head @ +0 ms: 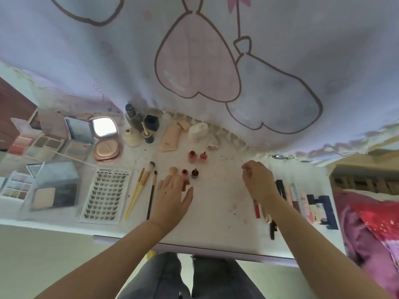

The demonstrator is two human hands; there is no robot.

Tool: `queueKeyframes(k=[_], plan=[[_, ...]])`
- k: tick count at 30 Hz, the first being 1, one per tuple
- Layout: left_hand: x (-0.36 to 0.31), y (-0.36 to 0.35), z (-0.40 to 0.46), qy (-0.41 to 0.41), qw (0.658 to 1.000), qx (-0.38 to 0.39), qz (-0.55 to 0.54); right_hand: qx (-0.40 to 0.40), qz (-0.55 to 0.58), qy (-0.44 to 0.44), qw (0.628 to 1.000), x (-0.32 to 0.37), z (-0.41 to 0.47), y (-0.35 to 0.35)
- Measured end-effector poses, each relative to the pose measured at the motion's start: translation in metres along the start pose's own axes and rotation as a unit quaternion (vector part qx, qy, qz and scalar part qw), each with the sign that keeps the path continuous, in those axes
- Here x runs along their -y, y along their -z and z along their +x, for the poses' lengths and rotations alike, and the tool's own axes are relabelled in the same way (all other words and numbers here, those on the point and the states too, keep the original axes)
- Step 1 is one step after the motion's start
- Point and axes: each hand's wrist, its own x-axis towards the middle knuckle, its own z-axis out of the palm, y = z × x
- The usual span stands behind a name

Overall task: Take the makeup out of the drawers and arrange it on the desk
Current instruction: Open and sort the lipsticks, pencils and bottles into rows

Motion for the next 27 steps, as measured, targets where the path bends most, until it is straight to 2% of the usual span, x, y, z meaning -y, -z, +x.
queueKeyframes(k=[4, 7, 11, 13, 15, 18, 23, 25, 27], plan=[[-0.064, -0.036, 0.005, -0.089, 0.989, 0.108, -0.037, 0.078, -0.117, -0.056, 0.988, -0.013, 0.014, 0.025], [-0.100, -0.067, 0.024, -0.010, 0.969, 0.246, -0.002, 0.111, -0.166, -0.050, 0.978, -0.011, 0.020, 0.018], [-0.115, -0.089, 0.042, 0.063, 0.945, 0.313, 0.075, 0.135, -0.157, -0.075, 0.975, -0.004, 0.028, 0.007], [-0.115, -0.090, 0.044, 0.082, 0.942, 0.315, 0.082, 0.147, -0.121, -0.072, 0.979, -0.001, 0.029, 0.006], [-0.110, -0.084, 0.044, 0.105, 0.938, 0.323, 0.074, 0.163, -0.020, -0.072, 0.984, 0.000, 0.027, 0.009], [-0.100, -0.071, 0.042, 0.160, 0.924, 0.347, 0.003, 0.176, 0.131, -0.087, 0.972, 0.004, 0.021, 0.016], [-0.089, -0.036, 0.047, 0.150, 0.917, 0.369, -0.032, 0.192, 0.228, -0.083, 0.951, 0.016, 0.009, 0.012], [-0.079, -0.017, 0.048, 0.126, 0.888, 0.441, -0.042, 0.166, 0.251, -0.093, 0.949, 0.018, 0.012, 0.014], [-0.062, 0.001, 0.036, 0.103, 0.847, 0.518, -0.058, 0.097, 0.293, -0.115, 0.944, 0.019, 0.020, 0.031]])
